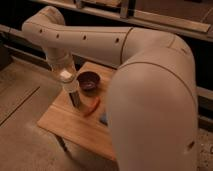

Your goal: Place the ceramic cup over the eraser

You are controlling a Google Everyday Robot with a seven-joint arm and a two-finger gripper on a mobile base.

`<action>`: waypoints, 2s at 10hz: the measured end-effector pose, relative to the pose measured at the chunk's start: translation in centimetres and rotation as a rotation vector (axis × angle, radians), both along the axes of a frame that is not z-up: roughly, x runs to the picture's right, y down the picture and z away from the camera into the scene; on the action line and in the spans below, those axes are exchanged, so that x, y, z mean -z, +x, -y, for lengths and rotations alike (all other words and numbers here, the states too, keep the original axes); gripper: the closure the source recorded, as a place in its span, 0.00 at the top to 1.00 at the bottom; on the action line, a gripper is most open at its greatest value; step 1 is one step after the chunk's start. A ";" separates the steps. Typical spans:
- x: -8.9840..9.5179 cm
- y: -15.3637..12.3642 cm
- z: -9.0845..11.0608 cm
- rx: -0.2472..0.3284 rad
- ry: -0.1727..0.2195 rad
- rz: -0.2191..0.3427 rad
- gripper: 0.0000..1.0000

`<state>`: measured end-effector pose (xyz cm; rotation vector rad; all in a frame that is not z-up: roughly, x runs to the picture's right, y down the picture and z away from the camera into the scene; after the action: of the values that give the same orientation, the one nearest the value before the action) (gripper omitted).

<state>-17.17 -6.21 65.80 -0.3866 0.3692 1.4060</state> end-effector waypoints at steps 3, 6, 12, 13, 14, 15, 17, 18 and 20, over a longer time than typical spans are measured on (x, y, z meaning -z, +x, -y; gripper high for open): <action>-0.2 0.7 -1.0 -0.026 -0.019 -0.020 0.00; -0.8 0.9 -1.2 -0.042 -0.035 -0.022 0.00; -2.4 0.1 -0.7 -0.014 -0.058 -0.002 0.00; -2.7 0.1 -0.9 -0.010 -0.065 -0.003 0.00; -2.9 0.2 -0.9 -0.005 -0.069 -0.009 0.00; -3.0 0.4 -0.7 0.000 -0.071 -0.014 0.00; -3.3 1.0 -0.4 0.008 -0.072 -0.027 0.00; -3.4 1.2 -0.3 0.009 -0.073 -0.029 0.00; -3.9 1.2 -0.3 0.011 -0.082 -0.031 0.00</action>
<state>-16.01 -5.89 69.67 -0.4296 0.4544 1.3902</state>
